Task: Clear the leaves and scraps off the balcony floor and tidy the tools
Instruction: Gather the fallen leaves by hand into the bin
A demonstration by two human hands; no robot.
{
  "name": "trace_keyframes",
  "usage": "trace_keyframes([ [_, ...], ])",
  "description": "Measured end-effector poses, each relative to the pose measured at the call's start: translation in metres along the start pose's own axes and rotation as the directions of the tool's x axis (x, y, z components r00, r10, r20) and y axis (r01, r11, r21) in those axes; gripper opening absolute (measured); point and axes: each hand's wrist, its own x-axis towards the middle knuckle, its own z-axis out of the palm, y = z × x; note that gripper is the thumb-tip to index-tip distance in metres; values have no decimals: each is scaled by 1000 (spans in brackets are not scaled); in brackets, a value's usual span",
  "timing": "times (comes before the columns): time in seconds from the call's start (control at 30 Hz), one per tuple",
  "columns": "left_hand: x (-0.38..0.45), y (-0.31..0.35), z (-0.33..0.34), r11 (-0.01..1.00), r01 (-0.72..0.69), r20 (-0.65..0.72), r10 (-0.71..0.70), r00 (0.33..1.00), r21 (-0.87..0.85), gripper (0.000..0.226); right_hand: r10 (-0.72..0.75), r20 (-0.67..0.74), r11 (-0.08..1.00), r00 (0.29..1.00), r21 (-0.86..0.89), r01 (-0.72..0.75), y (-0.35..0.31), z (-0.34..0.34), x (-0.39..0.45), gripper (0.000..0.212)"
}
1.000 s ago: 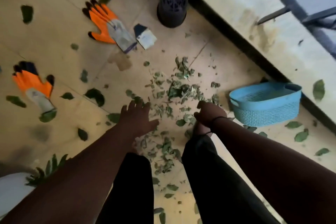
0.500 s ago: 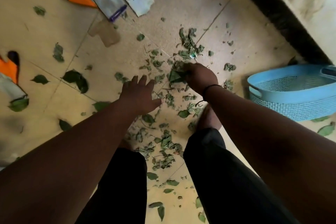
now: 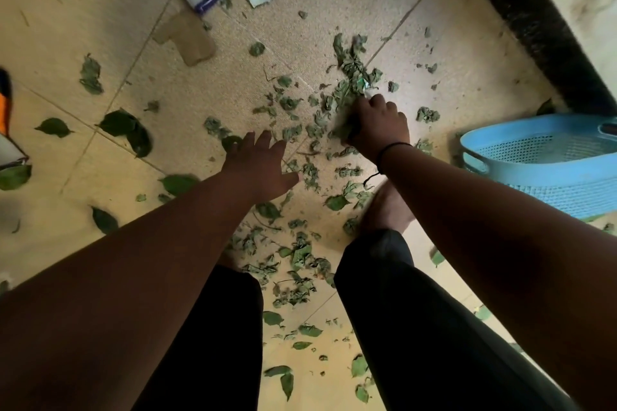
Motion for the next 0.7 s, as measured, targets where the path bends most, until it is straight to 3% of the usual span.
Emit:
trace_keyframes([
  [0.1, -2, -1, 2, 1000, 6, 10, -6, 1000, -12, 83, -53, 52, 998, 997, -17, 54, 0, -4, 2, 48],
  [0.23, -7, -4, 5, 999, 8, -1, -8, 1000, -45, 82, -43, 138, 992, 989, 126, 26, -3, -16, -2, 21],
  [0.33, -12, -5, 7, 996, 32, -14, -33, 999, -88, 80, 14, 174, 972, 985, 230, -55, -5, -21, -12, 20],
  [0.47, -21, -1, 4, 964, 61, 11, -60, 998, -259, 71, -38, 362, 916, 932, 385, -112, -14, -20, -29, 31],
  [0.53, -24, 0, 2, 923, 71, 42, -59, 997, -378, 69, -99, 444, 934, 890, 349, -70, -21, -22, -36, 33],
  [0.6, -24, -3, 0, 881, 77, 60, -56, 997, -467, 66, -113, 505, 979, 856, 206, 7, -29, -20, -41, 38],
  [0.7, -24, -10, -2, 830, 110, 68, -87, 994, -546, 64, -36, 495, 998, 868, -19, 52, -38, -11, -43, 43],
])
